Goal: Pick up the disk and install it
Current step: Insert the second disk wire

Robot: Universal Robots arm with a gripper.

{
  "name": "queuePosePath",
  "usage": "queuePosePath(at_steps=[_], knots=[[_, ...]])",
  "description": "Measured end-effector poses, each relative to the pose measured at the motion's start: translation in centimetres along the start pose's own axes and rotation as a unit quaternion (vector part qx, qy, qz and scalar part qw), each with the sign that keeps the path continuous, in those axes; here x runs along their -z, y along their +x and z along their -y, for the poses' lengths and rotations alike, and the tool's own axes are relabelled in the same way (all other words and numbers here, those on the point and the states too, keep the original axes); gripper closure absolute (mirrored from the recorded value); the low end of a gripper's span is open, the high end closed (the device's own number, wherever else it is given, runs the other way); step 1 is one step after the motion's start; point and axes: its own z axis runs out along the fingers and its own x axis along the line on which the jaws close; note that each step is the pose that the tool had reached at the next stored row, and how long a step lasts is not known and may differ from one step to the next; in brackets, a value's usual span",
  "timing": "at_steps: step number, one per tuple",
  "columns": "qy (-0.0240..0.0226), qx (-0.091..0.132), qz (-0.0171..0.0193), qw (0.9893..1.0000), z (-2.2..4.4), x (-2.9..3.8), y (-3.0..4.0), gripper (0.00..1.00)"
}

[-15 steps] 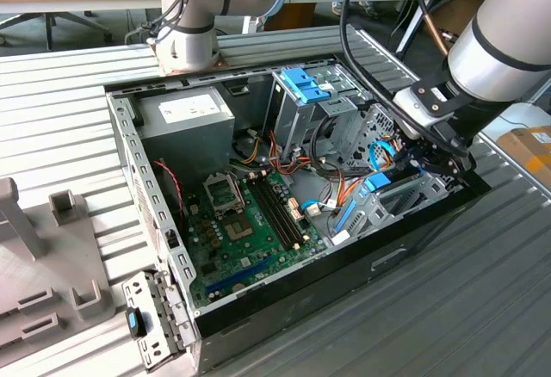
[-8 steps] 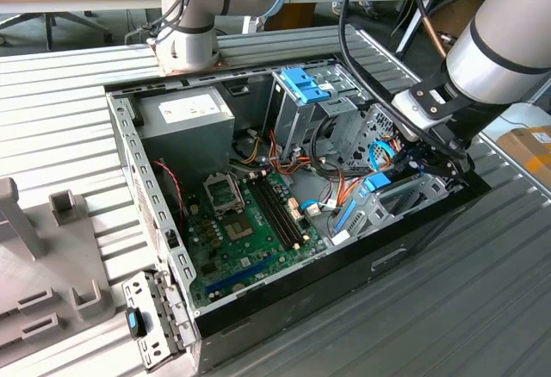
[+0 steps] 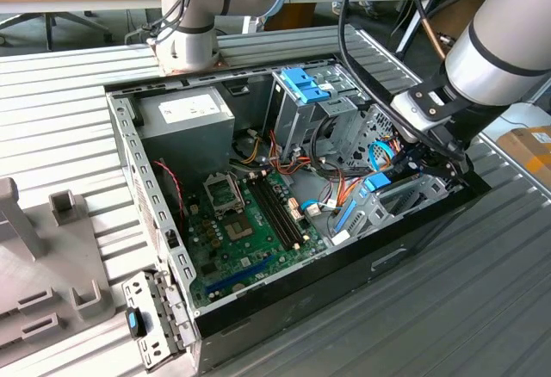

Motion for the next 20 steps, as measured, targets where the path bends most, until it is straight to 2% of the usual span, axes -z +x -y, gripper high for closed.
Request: queuePosePath(at_steps=[20], knots=[[-0.0001,0.0,-0.0005,1.0,-0.15,-0.69,0.12,0.84]])
